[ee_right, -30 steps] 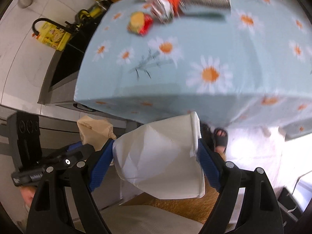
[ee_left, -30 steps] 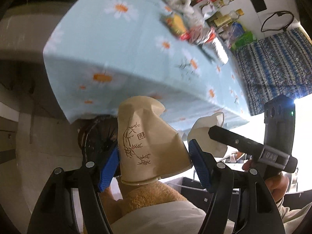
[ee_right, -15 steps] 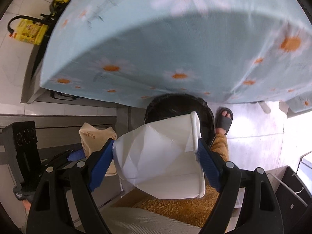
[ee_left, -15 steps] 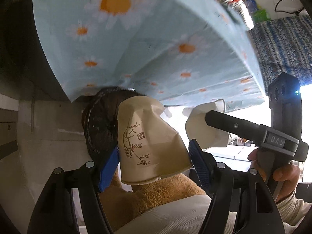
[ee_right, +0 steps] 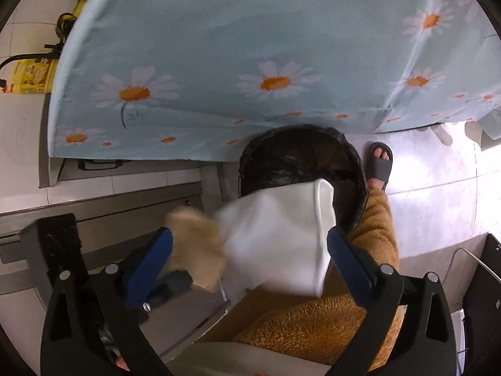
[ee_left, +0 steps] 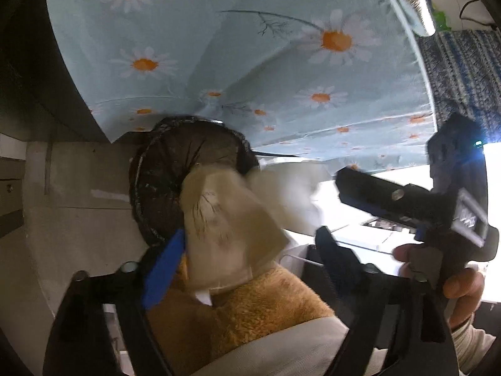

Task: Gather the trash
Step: 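Open both tools to drop the cups into the bin, then move the right tool back to the foil cone on the table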

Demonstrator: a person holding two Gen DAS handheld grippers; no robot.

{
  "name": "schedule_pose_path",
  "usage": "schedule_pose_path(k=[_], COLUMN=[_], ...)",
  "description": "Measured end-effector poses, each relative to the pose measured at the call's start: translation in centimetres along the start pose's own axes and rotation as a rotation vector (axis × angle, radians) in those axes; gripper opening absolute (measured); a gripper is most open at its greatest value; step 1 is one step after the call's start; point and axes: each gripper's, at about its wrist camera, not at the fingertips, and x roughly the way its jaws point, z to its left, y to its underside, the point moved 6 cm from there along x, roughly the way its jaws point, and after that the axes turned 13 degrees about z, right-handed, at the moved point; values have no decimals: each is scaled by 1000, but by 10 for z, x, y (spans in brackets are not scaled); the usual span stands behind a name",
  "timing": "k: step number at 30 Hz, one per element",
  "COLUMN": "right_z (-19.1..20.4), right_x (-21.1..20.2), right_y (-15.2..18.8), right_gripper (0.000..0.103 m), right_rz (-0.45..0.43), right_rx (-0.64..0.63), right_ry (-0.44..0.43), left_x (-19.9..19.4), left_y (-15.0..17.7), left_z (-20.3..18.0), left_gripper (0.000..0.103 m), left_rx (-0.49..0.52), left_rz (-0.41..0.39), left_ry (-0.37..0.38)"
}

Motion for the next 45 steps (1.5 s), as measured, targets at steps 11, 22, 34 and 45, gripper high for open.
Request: schedule_pose_path(k=[11,22,34,45], right_z=[-9,-3,5,31], right_x=[-13,-30,-69,-134], right_y=[-2,1,20,27], right_gripper=[98,98,98,98], right_rz=[-14,-36,-109,-254], right_rx=[42,19,10,-71], right_ry=[-19,-15,-21,23], left_x=[-6,-37,-87,-136], left_y=[-5,-7,-3,-10], left_z=[2,-1,-28,-75], left_gripper=[84,84,84,84], left_rx=[-20,-14,63,186], left_rz=[-19,-71,-156,-255], left_ry=[-2,8,39,32])
